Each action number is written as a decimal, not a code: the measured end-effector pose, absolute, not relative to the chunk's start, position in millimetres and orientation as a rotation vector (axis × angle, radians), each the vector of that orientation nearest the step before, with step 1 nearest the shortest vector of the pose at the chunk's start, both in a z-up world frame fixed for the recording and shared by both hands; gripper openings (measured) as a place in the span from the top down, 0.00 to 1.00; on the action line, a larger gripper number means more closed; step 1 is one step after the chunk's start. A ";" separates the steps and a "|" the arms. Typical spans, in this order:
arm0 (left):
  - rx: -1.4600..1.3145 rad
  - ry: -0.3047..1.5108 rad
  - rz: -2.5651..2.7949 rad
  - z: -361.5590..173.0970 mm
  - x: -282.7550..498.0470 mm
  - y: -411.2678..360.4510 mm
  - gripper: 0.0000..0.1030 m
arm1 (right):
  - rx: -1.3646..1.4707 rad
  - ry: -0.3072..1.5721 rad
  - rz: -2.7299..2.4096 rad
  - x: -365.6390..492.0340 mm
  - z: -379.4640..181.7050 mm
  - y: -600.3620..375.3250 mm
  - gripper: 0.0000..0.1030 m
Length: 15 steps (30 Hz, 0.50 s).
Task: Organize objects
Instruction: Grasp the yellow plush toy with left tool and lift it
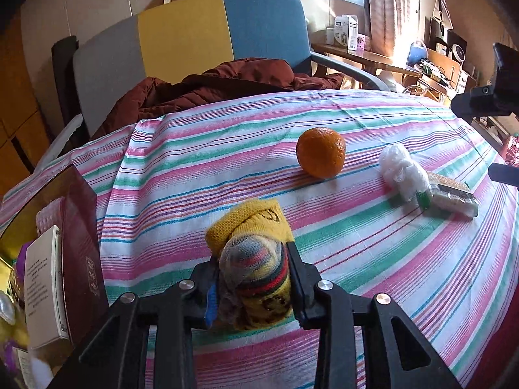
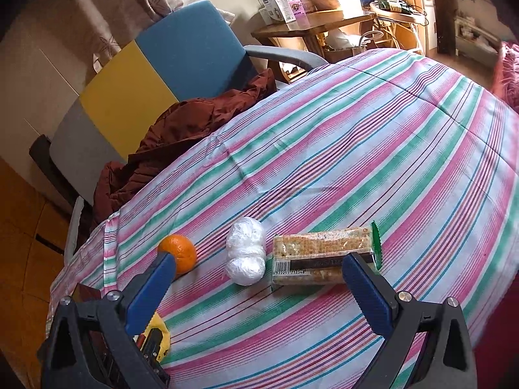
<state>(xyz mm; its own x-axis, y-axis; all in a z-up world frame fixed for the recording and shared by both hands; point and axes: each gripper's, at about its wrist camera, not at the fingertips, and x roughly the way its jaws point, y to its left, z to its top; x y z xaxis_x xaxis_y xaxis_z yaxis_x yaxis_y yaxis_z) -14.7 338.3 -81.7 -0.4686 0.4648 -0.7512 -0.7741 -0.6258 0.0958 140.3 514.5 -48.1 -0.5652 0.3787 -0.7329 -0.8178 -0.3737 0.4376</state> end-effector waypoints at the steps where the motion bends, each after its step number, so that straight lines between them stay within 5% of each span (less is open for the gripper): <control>1: -0.902 0.568 2.123 -83.2 -12.4 338.6 0.67 | -0.688 1.041 2.002 139.6 -48.3 514.0 0.00; 15: -0.909 0.577 2.125 -90.8 -12.2 340.5 0.65 | -0.741 1.010 2.025 130.9 -49.0 508.1 0.00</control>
